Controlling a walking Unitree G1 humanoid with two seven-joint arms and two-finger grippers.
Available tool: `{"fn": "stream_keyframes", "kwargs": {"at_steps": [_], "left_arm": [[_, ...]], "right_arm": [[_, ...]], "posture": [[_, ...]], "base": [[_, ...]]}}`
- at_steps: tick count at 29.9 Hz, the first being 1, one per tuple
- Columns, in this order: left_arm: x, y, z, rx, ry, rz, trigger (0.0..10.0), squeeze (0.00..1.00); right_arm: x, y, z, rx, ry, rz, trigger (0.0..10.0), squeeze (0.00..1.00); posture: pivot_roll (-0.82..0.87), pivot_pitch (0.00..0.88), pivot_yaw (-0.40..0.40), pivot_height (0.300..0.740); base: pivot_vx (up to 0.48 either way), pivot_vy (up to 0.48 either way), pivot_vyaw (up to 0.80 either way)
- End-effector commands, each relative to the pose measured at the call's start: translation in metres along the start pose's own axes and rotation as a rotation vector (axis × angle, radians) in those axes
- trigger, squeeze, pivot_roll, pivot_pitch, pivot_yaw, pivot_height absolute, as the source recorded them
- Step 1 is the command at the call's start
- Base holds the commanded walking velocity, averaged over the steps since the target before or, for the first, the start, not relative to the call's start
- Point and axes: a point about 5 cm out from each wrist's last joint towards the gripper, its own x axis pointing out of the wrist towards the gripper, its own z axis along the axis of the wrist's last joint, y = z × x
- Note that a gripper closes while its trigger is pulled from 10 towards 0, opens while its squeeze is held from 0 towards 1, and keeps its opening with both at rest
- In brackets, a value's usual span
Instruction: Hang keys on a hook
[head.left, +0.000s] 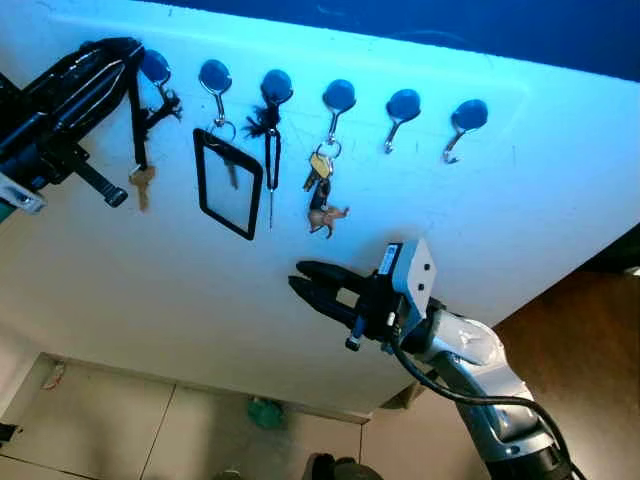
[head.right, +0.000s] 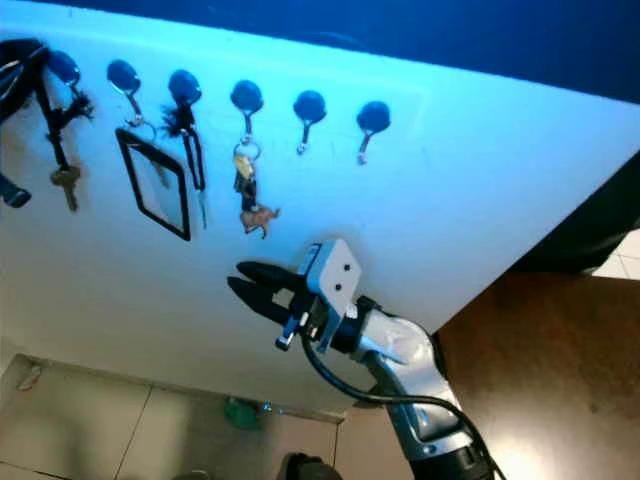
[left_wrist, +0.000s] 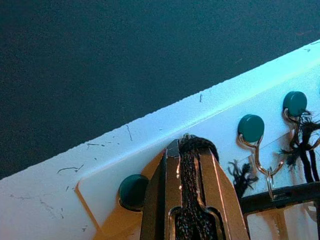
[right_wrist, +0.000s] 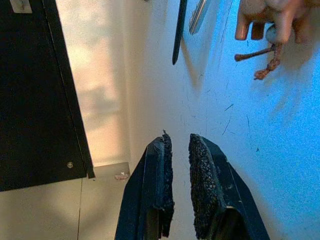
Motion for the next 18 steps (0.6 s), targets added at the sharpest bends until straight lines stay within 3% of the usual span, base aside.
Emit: {"fn": "stream_keyframes", "kwargs": {"at_steps": [1,5,9,11,12,16,18], "left_arm": [[0.000,0.000,-0.002,-0.003,0.007,0.002,10.0,0.00],[-0.001,0.000,-0.004,-0.013,0.012,0.002,10.0,0.00],[0.000,-0.017,-0.013,-0.086,0.023,-0.034,10.0,0.00],[0.000,-0.017,-0.013,-0.086,0.023,-0.034,10.0,0.00],[0.002,-0.027,-0.017,-0.125,0.024,-0.056,10.0,0.00],[0.005,-0.037,-0.020,-0.168,0.020,-0.079,10.0,0.00],[0.010,-0.051,-0.022,-0.214,0.011,-0.111,10.0,0.00]], "right_arm": [[-0.002,0.001,-0.001,0.006,0.004,-0.003,10.0,0.00],[-0.002,0.001,-0.001,0.007,0.003,-0.002,10.0,0.00],[0.000,0.002,-0.001,0.008,0.001,0.001,10.0,0.00],[0.000,0.002,-0.001,0.008,0.001,0.001,10.0,0.00],[-0.001,0.001,-0.001,0.008,0.001,0.000,10.0,0.00],[-0.001,0.001,-0.001,0.009,0.002,-0.002,10.0,0.00],[-0.001,0.002,-0.001,0.011,0.001,-0.003,10.0,0.00]], "posture": [[0.08,0.071,0.023,0.740],[0.08,0.071,0.023,0.740],[0.08,0.073,0.023,0.740],[0.08,0.073,0.023,0.740],[0.08,0.079,0.026,0.740],[0.08,0.080,0.027,0.740],[0.08,0.081,0.029,0.740]], "base": [[0.000,0.000,0.00],[0.000,0.000,0.00],[0.000,0.000,0.00],[0.000,0.000,0.00],[0.000,0.000,0.00],[0.000,0.000,0.00],[0.000,0.000,0.00]]}}
